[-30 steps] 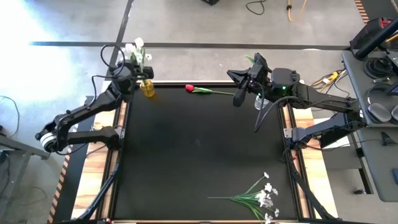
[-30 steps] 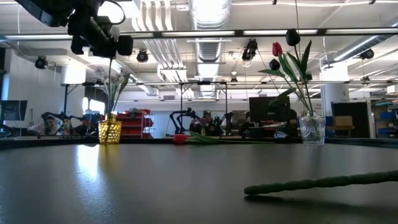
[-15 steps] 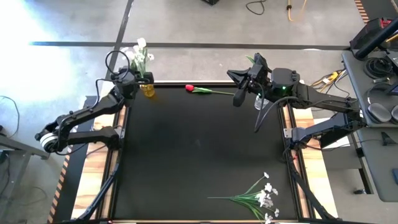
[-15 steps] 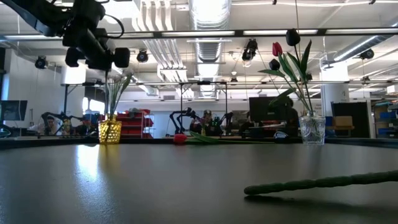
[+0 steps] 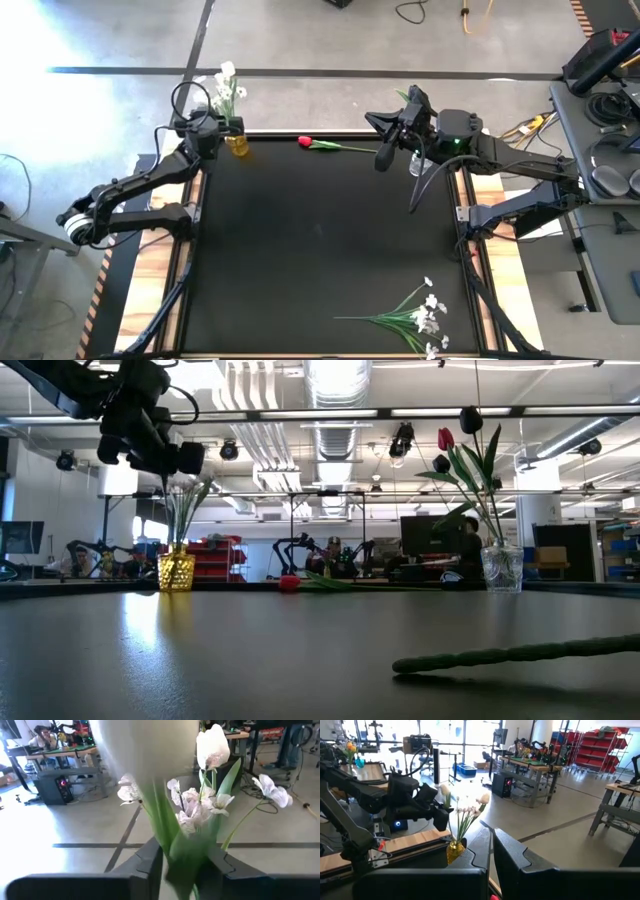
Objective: Sort flowers into vase by color
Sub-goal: Put the white tulip into the yellow vase, then put the red tulip into the transparent vase
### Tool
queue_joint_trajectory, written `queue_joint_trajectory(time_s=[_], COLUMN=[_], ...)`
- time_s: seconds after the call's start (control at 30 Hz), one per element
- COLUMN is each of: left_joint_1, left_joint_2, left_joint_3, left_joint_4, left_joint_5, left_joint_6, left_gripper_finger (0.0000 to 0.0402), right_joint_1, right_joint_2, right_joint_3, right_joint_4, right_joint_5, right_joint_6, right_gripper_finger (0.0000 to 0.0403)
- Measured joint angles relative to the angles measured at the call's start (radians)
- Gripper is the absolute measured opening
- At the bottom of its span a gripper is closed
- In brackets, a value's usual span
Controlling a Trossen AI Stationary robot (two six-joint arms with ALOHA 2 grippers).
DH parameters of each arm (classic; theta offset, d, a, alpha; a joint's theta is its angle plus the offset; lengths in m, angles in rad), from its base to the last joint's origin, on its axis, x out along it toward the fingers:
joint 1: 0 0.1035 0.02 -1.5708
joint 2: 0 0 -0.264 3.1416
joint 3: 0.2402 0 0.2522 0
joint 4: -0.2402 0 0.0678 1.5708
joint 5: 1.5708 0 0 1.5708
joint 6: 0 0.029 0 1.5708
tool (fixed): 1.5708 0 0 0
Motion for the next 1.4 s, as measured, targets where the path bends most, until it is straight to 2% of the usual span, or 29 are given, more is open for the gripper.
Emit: queue_joint_trajectory(time_s=[0.23,0.47,0.63,1.03,1.2,1.4], left_joint_1=[0.0,-0.003,-0.004,-0.004,-0.016,-0.088], left_joint_2=[-0.019,-0.089,-0.136,-0.22,-0.307,-0.415], left_joint_3=[0.001,0.002,0.019,0.167,0.165,0.153], left_joint_4=[-0.085,-0.154,-0.266,-0.597,-0.667,-0.677], left_joint_5=[0.012,0.08,0.139,0.266,0.34,0.388], left_joint_6=[-0.037,-0.072,-0.092,-0.133,-0.178,-0.188], left_gripper_finger=[0.0131,0.0152,0.0162,0.0171,0.0171,0.0171], right_joint_1=[0.0,0.0,0.0,0.0,0.0,0.0], right_joint_2=[0.0,0.0,0.0,0.0,0.0,0.016], right_joint_3=[0.0,0.0,0.0,0.0,0.0,0.001], right_joint_4=[0.0,0.0,-0.001,-0.002,-0.001,0.001], right_joint_5=[0.0,-0.001,-0.001,-0.002,-0.013,-0.083], right_joint_6=[0.0,0.0,-0.001,-0.012,-0.01,0.027], right_gripper_finger=[0.0013,0.0013,0.0013,0.0013,0.0013,0.0013])
